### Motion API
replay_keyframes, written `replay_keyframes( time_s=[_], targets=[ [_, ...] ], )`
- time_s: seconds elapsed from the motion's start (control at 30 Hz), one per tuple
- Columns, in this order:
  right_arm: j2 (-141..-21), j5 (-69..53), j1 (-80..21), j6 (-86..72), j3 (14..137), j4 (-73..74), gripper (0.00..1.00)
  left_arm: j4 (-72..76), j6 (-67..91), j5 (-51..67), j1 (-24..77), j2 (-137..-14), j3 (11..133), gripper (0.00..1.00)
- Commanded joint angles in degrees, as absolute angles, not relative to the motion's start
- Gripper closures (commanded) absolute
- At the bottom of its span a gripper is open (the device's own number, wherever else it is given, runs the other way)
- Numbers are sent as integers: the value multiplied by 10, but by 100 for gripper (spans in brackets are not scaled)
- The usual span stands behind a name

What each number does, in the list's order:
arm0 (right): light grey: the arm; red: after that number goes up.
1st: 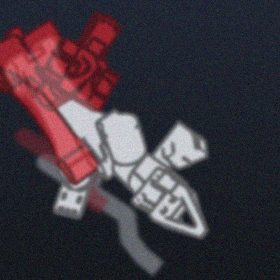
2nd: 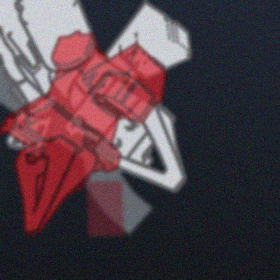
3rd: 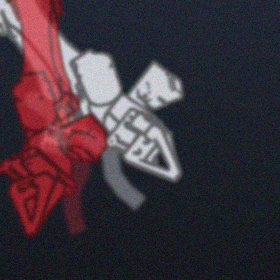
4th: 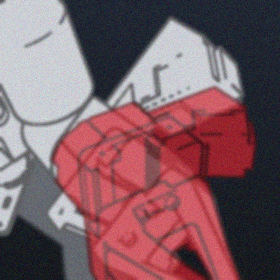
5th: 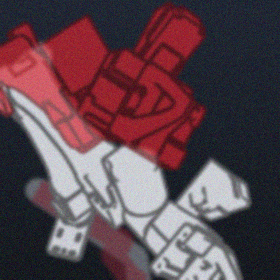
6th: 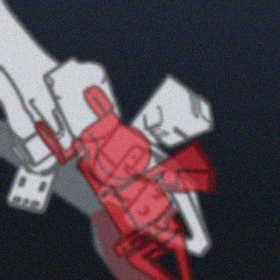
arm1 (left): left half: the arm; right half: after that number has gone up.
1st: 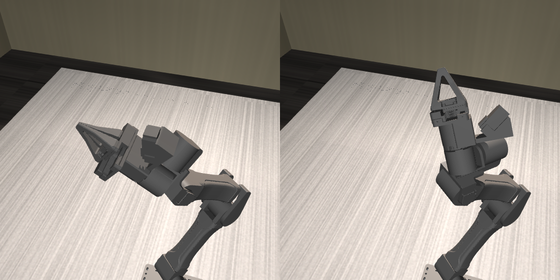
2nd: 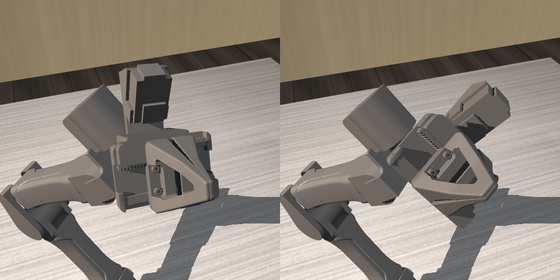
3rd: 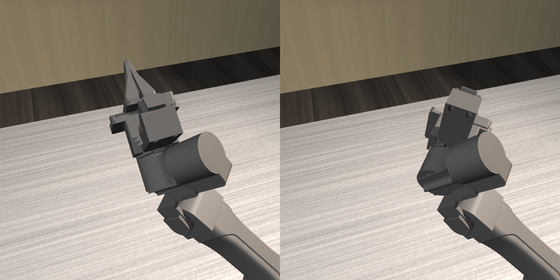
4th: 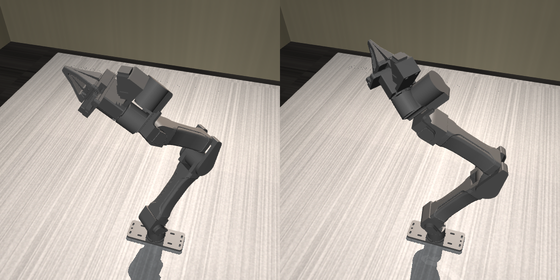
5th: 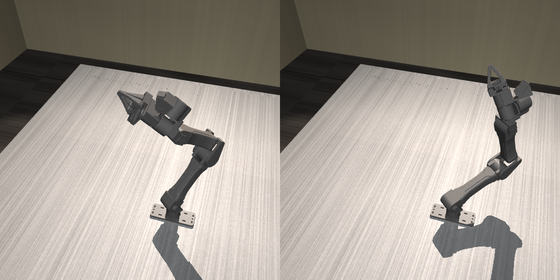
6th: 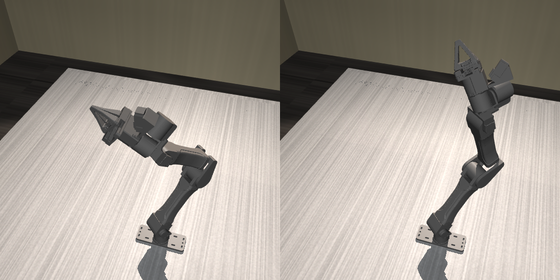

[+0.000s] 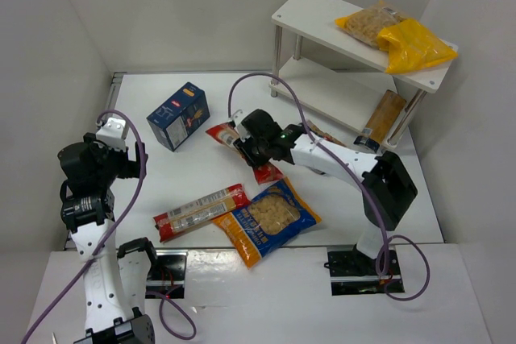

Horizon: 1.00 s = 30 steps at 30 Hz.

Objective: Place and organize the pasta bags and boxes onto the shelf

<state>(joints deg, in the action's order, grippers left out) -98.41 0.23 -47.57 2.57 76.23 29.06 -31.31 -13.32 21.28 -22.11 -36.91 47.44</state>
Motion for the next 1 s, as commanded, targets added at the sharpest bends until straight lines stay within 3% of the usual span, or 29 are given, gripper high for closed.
replay_keyframes(
  time_s=[0.0,0.33,0.77,0.97],
  targets=[
    [-912,91,-467,-25,784,159,100,-293,-134,216,-225,-363,472,0],
    [-891,376,-443,-88,746,106,100,-293,-134,216,-225,-363,472,0],
    [-851,379,-270,-235,722,140,100,-293,-129,216,-225,-368,467,0],
    [-837,416,-238,-242,687,106,100,-293,-129,216,-225,-368,467,0]
  ],
)
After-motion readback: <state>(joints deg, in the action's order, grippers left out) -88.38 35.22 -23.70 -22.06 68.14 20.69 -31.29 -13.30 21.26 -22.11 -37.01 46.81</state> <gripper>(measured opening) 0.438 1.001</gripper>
